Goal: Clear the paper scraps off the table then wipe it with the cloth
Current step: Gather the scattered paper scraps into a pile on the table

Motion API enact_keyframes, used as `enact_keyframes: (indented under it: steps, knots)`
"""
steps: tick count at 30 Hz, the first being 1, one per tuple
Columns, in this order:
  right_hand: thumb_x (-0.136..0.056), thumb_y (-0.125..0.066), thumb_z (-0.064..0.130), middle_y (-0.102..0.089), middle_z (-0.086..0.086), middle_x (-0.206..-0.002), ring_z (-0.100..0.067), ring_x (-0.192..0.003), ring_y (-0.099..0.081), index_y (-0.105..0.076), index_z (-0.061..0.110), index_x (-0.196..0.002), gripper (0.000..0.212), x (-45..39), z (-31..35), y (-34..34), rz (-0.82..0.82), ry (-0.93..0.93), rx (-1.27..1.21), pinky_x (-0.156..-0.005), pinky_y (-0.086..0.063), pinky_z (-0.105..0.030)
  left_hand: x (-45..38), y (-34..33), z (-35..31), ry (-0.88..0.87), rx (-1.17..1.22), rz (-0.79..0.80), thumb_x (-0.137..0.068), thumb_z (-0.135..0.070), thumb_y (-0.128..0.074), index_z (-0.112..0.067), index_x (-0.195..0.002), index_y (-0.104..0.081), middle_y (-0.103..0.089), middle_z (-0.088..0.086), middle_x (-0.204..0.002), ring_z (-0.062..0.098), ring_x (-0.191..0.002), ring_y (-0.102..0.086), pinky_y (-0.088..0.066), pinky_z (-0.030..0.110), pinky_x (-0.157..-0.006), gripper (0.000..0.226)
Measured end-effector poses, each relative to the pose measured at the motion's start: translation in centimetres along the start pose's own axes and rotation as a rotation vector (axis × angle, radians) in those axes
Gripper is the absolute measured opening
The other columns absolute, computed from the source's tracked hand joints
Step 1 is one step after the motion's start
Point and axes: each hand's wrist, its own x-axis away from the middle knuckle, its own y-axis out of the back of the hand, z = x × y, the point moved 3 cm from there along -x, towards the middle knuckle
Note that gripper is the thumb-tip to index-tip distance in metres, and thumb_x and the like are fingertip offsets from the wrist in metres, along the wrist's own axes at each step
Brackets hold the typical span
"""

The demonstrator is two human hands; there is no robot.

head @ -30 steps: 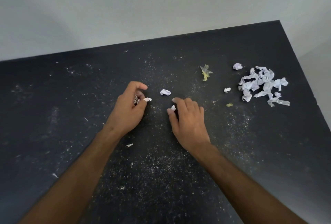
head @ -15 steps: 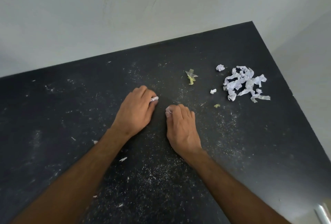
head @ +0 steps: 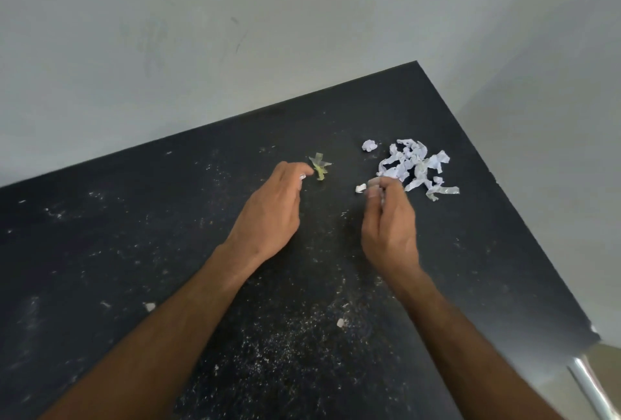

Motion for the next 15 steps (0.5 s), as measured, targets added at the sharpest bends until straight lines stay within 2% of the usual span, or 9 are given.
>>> enact_keyframes:
  steps: [1, 3, 5, 7, 10, 12, 15]
  knots:
    - [-0.106, -0.041, 0.016, -0.054, 0.002, -0.085, -0.012, -0.071, -0.047, -0.054, 0.012, -0.108, 0.014, -0.9, -0.7, 1.1, -0.036, -0.011, 0.006, -0.066, -0.033, -0.017, -0.8, -0.7, -1.1, -0.020, 0.015, 0.001, -0.106, -0.013, -0.041, -0.019, -0.129, -0.050, -0.049, -0.003, -0.115, 0.008, -0.069, -0.053, -0.042, 0.021, -0.061, 0.025]
    - [-0.106, -0.040, 0.013, -0.056, 0.000, -0.089, -0.014, -0.074, -0.049, -0.055, 0.009, -0.111, 0.016, -2.8, -2.2, 3.4, -0.095, -0.001, 0.050, -0.069, -0.034, -0.015, -2.4, -2.2, -3.5, -0.039, 0.083, -0.012, -0.107, -0.016, -0.040, -0.018, -0.117, -0.053, -0.046, -0.007, -0.111, 0.003, -0.071, -0.051, -0.035, 0.016, -0.063, 0.017]
    - [-0.106, -0.040, 0.013, -0.057, -0.001, -0.095, -0.013, -0.080, -0.051, -0.056, 0.007, -0.111, 0.018, -4.6, -3.5, 5.5, -0.109, 0.030, 0.098, -0.072, -0.034, -0.009, -4.2, -3.9, -5.6, -0.030, 0.125, -0.029, -0.106, -0.021, -0.040, -0.017, -0.109, -0.052, -0.046, -0.006, -0.107, 0.006, -0.078, -0.050, -0.035, 0.018, -0.069, 0.013]
    - [-0.107, -0.039, 0.016, -0.056, 0.000, -0.101, -0.010, -0.086, -0.051, -0.055, 0.009, -0.111, 0.019, -6.5, -5.0, 7.1, -0.081, 0.046, 0.124, -0.076, -0.036, -0.008, -5.9, -5.8, -7.3, -0.040, 0.098, -0.066, -0.104, -0.024, -0.043, -0.017, -0.107, -0.052, -0.048, -0.003, -0.107, 0.010, -0.084, -0.050, -0.041, 0.026, -0.075, 0.012]
    - [-0.106, -0.038, 0.017, -0.053, 0.001, -0.111, -0.012, -0.101, -0.052, -0.055, 0.010, -0.116, 0.021, -9.4, -7.6, 8.3, -0.024, 0.108, 0.146, -0.089, -0.044, -0.026, -8.2, -8.6, -9.4, -0.065, 0.013, -0.097, -0.101, -0.025, -0.045, -0.017, -0.117, -0.054, -0.049, 0.000, -0.115, 0.016, -0.097, -0.049, -0.043, 0.034, -0.088, 0.021]
    - [-0.105, -0.037, 0.019, -0.054, -0.003, -0.117, -0.017, -0.108, -0.050, -0.055, 0.010, -0.122, 0.027, -11.0, -9.2, 8.3, 0.051, 0.166, 0.217, -0.096, -0.043, -0.035, -9.5, -10.3, -10.4, -0.064, -0.045, -0.072, -0.099, -0.027, -0.046, -0.018, -0.130, -0.052, -0.049, 0.001, -0.126, 0.017, -0.108, -0.048, -0.040, 0.035, -0.096, 0.033]
    - [-0.105, -0.035, 0.028, -0.051, -0.004, -0.131, -0.021, -0.120, -0.045, -0.052, 0.015, -0.133, 0.036, -12.1, -11.0, 7.9, 0.230, 0.198, 0.294, -0.103, -0.038, -0.041, -10.1, -12.1, -10.7, -0.028, -0.094, -0.008, -0.096, -0.026, -0.043, -0.020, -0.149, -0.040, -0.045, 0.000, -0.149, 0.019, -0.140, -0.039, -0.027, 0.042, -0.118, 0.053]
